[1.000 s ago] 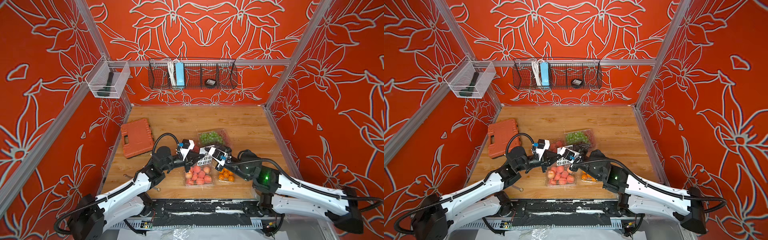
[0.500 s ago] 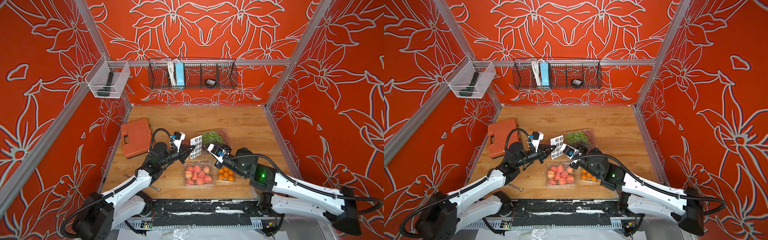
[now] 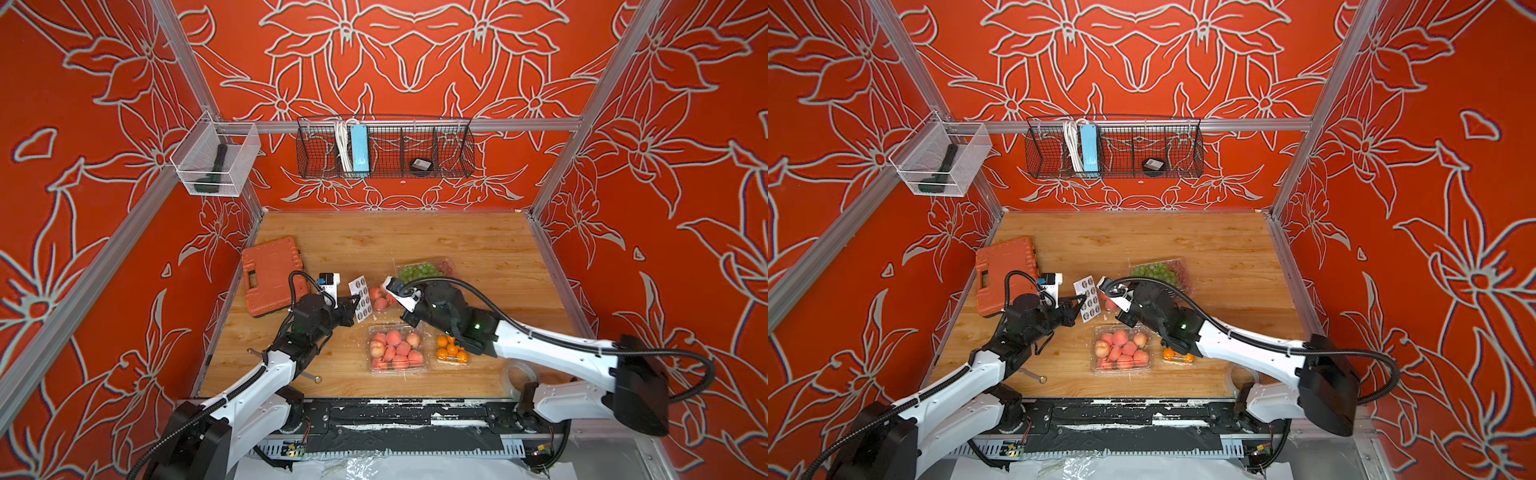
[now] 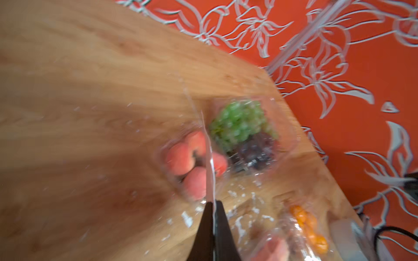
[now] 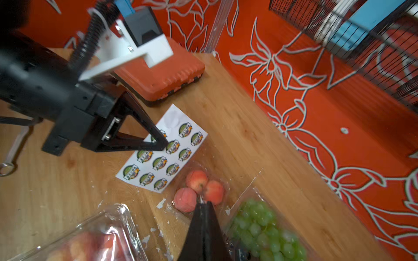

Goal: Label fruit boxes
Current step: Stick the label on the fruit box.

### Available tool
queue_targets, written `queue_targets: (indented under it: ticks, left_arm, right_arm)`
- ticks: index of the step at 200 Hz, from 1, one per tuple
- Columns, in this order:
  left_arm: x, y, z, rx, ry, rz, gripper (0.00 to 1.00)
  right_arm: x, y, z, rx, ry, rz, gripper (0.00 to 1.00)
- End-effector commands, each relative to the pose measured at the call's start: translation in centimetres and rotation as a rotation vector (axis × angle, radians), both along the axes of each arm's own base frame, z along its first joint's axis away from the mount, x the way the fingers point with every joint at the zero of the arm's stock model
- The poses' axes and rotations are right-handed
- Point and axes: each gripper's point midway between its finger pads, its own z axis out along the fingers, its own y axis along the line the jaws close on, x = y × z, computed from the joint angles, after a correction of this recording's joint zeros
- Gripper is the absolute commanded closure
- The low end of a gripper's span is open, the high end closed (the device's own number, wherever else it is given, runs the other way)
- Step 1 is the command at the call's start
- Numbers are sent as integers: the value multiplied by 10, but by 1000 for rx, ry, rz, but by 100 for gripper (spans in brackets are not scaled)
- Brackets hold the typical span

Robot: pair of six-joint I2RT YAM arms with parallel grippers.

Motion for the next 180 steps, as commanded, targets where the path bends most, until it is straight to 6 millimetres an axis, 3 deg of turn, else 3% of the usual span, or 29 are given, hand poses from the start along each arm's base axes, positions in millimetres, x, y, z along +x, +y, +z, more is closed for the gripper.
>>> queue_targets:
  ticks: [1,29,54,97,116,180]
  left_arm:
    - [3,32,-23,83,98,173,100]
    - [7,37,-61,165,242,196,100]
    - [8,48,-67,201,256,252,100]
    - [10,57,-65,230,259,299,72]
    - [10,57,-66,232,263,298,60]
    - [9,59,-63,233,249,306,58]
  right_arm:
    - [14,10,-14,-27,64,-35,100]
    - [33,22,-52,-102,113,-67,100]
    - [47,27,-79,-161,138,-90,100]
    - [58,23,-108,-170,219,-97,100]
    - [61,28,-115,-170,229,-89,100]
    - [78,31,-114,-167,216,-126,100]
